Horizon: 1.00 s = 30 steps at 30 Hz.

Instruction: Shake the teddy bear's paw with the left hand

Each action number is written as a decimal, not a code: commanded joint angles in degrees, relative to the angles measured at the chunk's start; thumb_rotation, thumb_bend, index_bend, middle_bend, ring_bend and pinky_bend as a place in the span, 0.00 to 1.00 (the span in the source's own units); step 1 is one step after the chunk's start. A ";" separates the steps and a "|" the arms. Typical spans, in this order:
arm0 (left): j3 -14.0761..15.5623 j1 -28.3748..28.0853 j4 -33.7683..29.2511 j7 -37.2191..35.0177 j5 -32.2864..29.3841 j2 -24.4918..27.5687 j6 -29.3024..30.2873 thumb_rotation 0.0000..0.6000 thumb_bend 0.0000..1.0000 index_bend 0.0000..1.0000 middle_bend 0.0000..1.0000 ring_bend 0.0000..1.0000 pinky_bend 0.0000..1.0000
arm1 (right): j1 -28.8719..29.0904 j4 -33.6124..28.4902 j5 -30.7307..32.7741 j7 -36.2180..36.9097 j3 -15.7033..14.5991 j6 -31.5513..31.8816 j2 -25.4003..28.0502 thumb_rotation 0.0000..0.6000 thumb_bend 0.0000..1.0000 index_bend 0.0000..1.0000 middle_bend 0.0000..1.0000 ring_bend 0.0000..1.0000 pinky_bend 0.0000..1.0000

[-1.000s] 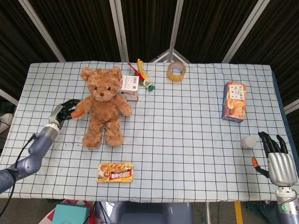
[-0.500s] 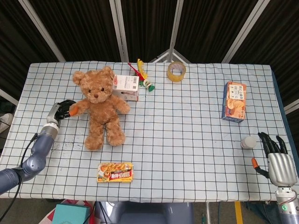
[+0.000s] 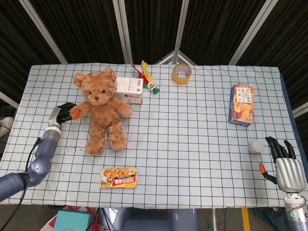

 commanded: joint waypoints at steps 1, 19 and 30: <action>-0.24 0.33 -0.67 0.86 0.08 0.07 0.28 1.00 0.60 0.49 0.50 0.06 0.15 | 0.01 0.00 -0.02 0.04 0.00 -0.02 0.02 1.00 0.37 0.09 0.12 0.22 0.06; -1.43 0.84 -1.60 6.15 -0.11 0.03 1.25 1.00 0.60 0.49 0.50 0.06 0.15 | 0.05 -0.04 -0.19 -0.23 -0.03 0.01 -0.01 1.00 0.37 0.09 0.12 0.22 0.06; -1.64 1.14 -0.27 8.10 -1.22 -1.73 0.60 1.00 0.59 0.48 0.49 0.06 0.15 | 0.02 -0.24 -0.30 -0.27 0.01 0.22 0.05 1.00 0.37 0.09 0.12 0.22 0.06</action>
